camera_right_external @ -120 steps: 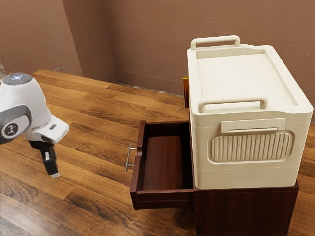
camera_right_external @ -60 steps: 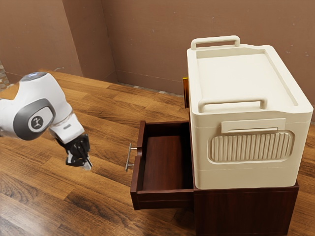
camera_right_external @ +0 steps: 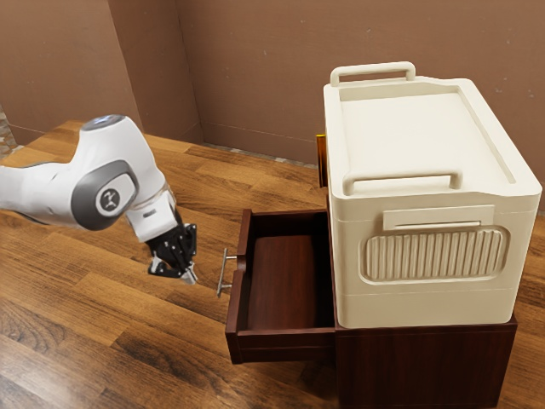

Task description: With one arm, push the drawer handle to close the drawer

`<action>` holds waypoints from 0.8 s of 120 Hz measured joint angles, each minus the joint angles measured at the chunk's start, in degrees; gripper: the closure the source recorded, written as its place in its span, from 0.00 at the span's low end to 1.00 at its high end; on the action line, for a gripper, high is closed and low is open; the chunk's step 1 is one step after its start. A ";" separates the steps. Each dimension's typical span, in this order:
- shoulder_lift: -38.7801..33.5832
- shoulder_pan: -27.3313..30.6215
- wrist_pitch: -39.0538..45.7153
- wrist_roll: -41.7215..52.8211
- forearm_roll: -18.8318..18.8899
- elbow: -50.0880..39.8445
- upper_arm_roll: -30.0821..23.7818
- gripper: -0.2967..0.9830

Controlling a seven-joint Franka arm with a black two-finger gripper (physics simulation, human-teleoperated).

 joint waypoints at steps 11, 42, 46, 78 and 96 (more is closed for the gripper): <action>0.83 -0.15 -0.03 1.07 -3.04 0.44 -0.02 0.84; 3.34 -0.33 2.30 -1.37 -6.92 1.57 -0.07 0.85; 3.65 -0.30 2.75 -1.66 -7.79 1.76 -0.06 0.85; 4.39 -2.40 4.40 -3.73 -10.28 2.96 -0.13 0.85; 4.04 -3.96 4.36 -4.88 -10.49 2.49 -0.15 0.84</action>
